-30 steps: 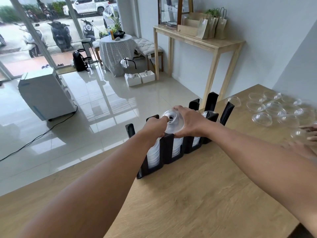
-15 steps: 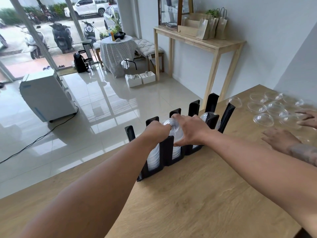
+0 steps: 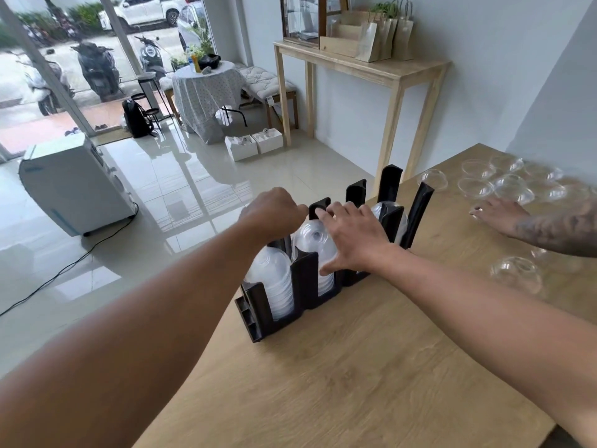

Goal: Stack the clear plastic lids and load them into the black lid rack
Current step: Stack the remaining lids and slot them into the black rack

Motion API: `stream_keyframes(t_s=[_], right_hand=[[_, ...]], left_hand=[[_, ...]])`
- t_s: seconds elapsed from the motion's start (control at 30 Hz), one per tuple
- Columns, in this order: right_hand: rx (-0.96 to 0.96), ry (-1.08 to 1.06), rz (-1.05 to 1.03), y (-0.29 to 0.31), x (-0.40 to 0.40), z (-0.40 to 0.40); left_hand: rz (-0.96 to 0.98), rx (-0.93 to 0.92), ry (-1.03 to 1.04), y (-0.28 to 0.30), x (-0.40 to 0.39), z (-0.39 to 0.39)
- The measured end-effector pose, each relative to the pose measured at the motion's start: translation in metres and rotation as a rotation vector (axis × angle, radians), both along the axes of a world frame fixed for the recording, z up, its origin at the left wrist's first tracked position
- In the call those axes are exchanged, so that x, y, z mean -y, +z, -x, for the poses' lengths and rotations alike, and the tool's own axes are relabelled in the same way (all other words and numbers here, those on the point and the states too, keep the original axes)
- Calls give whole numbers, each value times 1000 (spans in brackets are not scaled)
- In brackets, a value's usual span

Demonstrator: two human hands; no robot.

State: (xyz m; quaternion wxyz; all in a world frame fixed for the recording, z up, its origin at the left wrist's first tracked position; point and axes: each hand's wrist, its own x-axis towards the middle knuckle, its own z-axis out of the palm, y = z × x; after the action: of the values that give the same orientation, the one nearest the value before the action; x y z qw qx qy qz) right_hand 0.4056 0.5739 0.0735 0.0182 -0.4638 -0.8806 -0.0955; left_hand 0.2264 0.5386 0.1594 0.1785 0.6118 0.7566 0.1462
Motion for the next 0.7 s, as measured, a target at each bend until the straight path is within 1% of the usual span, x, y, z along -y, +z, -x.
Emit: stream_keyframes(t_s=[0.1, 0.17, 0.2, 0.23, 0.3, 0.33, 0.37, 0.4, 0.43, 0.5, 0.57, 0.63, 0.7], right_hand=[[-16, -96, -72, 3, 13, -3], [-115, -155, -132, 2, 27, -9], [-223, -182, -178, -2, 38, -14], [-376, -204, -231, -9, 52, -18], [-790, -277, -272, -32, 84, -23], [-1027, -335, -200, -44, 100, -23], [-1250, -405, -37, -54, 112, -20], [-1431, -482, 189, -60, 120, -14], [-1554, -559, 420, -64, 124, -7], [-1652, -700, 778, -69, 120, 6], [-1696, -785, 1004, -70, 113, 19], [-1750, -837, 1091, -70, 106, 30], [-1810, -869, 1125, -67, 103, 37]], left_hand=[[-15, -118, -42, 1, -13, 5], [26, -211, -70, -5, -22, 5], [63, -240, -90, -9, -26, 5], [109, -245, -114, -14, -31, 6], [213, -166, -154, -23, -40, 8], [274, -105, -170, -26, -46, 9], [340, -53, -186, -27, -51, 8], [405, -19, -200, -27, -56, 7], [459, -3, -213, -26, -59, 6], [528, -1, -230, -27, -66, 6], [562, -8, -243, -32, -73, 6], [585, -11, -249, -36, -80, 8], [603, 1, -243, -37, -84, 7]])
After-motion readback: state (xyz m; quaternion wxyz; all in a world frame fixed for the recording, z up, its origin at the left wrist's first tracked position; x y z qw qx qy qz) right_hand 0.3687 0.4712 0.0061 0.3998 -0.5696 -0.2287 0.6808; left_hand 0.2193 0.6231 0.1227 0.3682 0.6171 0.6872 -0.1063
